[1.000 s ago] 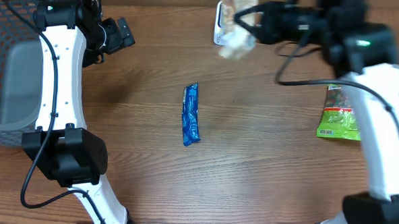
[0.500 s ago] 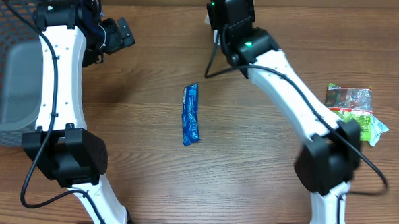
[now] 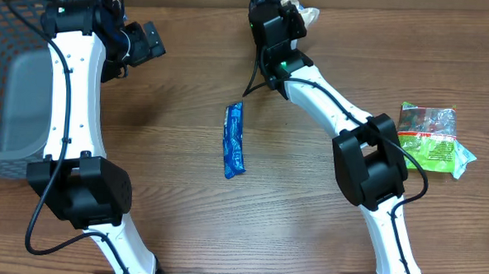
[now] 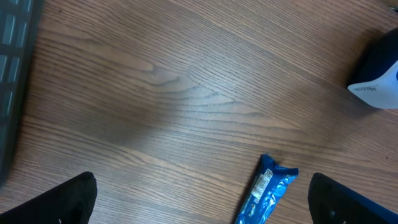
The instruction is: Scan the item barcode
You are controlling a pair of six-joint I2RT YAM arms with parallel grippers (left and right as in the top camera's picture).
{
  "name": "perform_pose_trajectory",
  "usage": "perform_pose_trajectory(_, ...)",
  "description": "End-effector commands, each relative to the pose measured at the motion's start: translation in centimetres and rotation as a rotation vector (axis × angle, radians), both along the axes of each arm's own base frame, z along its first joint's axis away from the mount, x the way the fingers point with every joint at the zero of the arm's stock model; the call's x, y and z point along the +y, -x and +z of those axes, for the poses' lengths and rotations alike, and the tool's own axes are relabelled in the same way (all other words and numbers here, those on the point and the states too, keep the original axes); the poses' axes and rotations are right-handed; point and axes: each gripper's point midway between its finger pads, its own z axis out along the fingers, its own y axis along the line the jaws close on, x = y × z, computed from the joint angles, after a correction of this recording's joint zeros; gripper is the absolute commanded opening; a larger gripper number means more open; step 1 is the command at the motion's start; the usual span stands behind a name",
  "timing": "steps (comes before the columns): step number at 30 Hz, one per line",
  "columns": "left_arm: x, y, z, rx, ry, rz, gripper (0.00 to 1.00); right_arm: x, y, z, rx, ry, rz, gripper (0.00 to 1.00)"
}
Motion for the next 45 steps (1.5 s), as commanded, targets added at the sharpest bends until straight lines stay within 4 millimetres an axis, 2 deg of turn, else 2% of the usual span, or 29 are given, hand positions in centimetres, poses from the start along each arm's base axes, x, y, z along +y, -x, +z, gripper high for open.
perform_pose_trajectory(1,-0.2,-0.1,-0.2,0.002,-0.005,-0.025,1.0,-1.1,-0.9,1.2,-0.027,-0.018,0.006,0.04)
perform_pose_trajectory(11,-0.2,-0.1,-0.2,0.002,-0.004,-0.025,1.0,-1.0,-2.2,0.3,0.014,-0.085,0.131,0.04)
perform_pose_trajectory(25,-0.2,-0.1,-0.2,0.002,-0.005,-0.025,1.0,0.1,-1.6,-1.7,0.108,-0.092,0.223,0.04)
perform_pose_trajectory(35,-0.2,-0.1,-0.2,0.002,-0.005,-0.025,1.0,0.0,-1.6,-1.6,0.112,-0.037,0.242,0.04)
perform_pose_trajectory(39,-0.2,-0.1,-0.2,0.002,-0.004,-0.025,1.0,0.9,-1.1,0.4,0.084,-0.053,0.255,0.04)
perform_pose_trajectory(41,-0.2,-0.1,-0.2,0.002,-0.005,-0.025,1.0,1.3,-0.6,2.0,0.065,-0.09,0.254,0.04)
perform_pose_trajectory(45,-0.2,-0.1,-0.2,0.002,-0.005,-0.025,1.0,2.4,1.8,6.5,0.076,-0.235,0.299,0.04)
